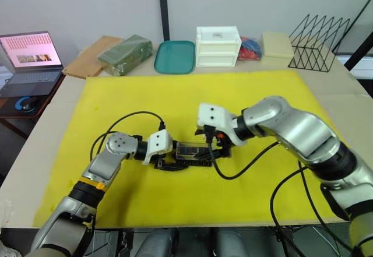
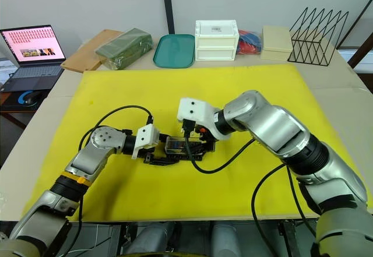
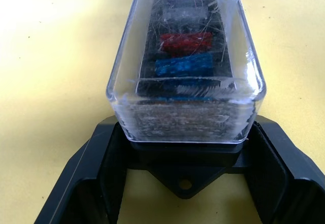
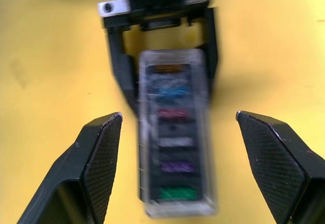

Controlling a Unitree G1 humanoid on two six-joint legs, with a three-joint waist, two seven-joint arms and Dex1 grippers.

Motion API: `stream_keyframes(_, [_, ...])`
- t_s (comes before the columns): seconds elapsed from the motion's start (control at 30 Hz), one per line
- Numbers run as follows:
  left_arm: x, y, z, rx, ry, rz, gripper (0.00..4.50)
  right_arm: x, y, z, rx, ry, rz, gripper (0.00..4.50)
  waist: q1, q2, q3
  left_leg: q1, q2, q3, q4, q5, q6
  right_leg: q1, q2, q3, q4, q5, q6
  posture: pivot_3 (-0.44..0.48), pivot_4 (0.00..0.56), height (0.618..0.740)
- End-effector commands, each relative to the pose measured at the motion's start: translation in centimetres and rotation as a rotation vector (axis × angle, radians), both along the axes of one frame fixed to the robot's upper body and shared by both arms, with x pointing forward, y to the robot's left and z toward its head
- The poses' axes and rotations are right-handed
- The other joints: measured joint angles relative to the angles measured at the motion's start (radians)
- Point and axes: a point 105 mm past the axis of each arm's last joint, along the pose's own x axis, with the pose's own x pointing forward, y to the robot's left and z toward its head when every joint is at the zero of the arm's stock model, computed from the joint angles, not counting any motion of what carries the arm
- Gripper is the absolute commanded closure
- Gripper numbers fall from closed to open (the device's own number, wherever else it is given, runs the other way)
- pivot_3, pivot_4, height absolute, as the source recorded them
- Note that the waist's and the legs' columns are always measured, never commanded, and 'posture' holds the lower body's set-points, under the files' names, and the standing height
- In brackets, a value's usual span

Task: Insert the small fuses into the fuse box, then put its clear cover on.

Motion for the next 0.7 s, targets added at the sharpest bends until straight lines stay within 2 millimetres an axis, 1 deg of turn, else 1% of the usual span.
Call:
stream_keyframes(0.03, [0.2,0.3,-0.1,0.013,-0.004,0.014,1.74,-0.6,-0.2,2.5,0.051,-0.058,0.033,0.69,0.0,0.0,0.0,0.0,0.0,0.0,0.0,0.0,0.0,0.0,0.0,0.0,0.0,0.0,0.0,0.0,0.15,0.74])
stream_keyframes(0.1, [0.2,0.3,-0.1,0.012,-0.005,0.015,1.74,-1.1,-0.2,3.3,0.115,-0.069,0.066,0.69,0.001,0.0,0.0,0.0,0.0,0.0,0.0,0.0,0.0,0.0,0.0,0.0,0.0,0.0,0.0,0.0,0.15,0.74])
stream_keyframes(0.2, [0.2,0.3,-0.1,0.012,-0.004,0.016,1.74,-1.7,0.1,3.7,0.205,-0.068,0.101,1.3,0.0,0.0,0.0,0.0,0.0,0.0,0.0,0.0,0.0,0.0,0.0,0.0,0.0,0.0,0.0,0.0,0.15,0.74])
stream_keyframes(0.27, [0.2,0.3,-0.1,0.012,-0.004,0.015,1.74,-1.9,0.5,3.4,0.266,-0.058,0.103,1.93,0.0,0.0,0.0,0.0,0.0,0.0,0.0,0.0,0.0,0.0,0.0,0.0,0.0,0.0,0.0,0.0,0.15,0.74])
stream_keyframes(0.3, [0.2,0.3,-0.1,0.012,-0.004,0.015,1.74,-1.8,0.6,3.4,0.289,-0.065,0.1,2.31,0.0,0.0,0.0,0.0,0.0,0.0,0.0,0.0,0.0,0.0,0.0,0.0,0.0,0.0,0.0,0.0,0.15,0.74])
stream_keyframes(0.37, [0.2,0.3,-0.1,0.012,-0.004,0.014,1.74,-1.4,0.7,3.2,0.321,-0.074,0.08,2.87,0.0,0.0,0.0,0.0,0.0,0.0,0.0,0.0,0.0,0.0,0.0,0.0,0.0,0.0,0.0,0.0,0.15,0.74])
stream_keyframes(0.43, [0.2,0.3,-0.2,0.012,-0.004,0.014,1.74,-1.1,0.6,3.0,0.349,-0.075,0.056,3.63,0.0,0.0,0.0,0.0,0.0,0.0,0.0,0.0,0.0,0.0,0.0,0.0,0.0,0.0,0.0,0.0,0.15,0.74])
stream_keyframes(0.53, [0.2,0.3,-0.2,0.013,-0.006,0.013,1.74,-0.8,0.6,2.4,0.395,-0.058,0.036,4.48,0.0,0.0,0.0,0.0,0.0,0.0,0.0,0.0,0.0,0.0,0.0,0.0,0.0,0.0,0.0,0.0,0.15,0.74])
stream_keyframes(0.7, [0.2,0.3,-0.3,0.016,-0.008,0.013,1.74,-0.7,0.5,1.4,0.419,-0.041,0.024,4.48,0.0,0.0,0.0,0.0,0.0,0.0,0.0,0.0,0.0,0.0,0.0,0.0,0.0,0.0,0.0,0.0,0.15,0.74])
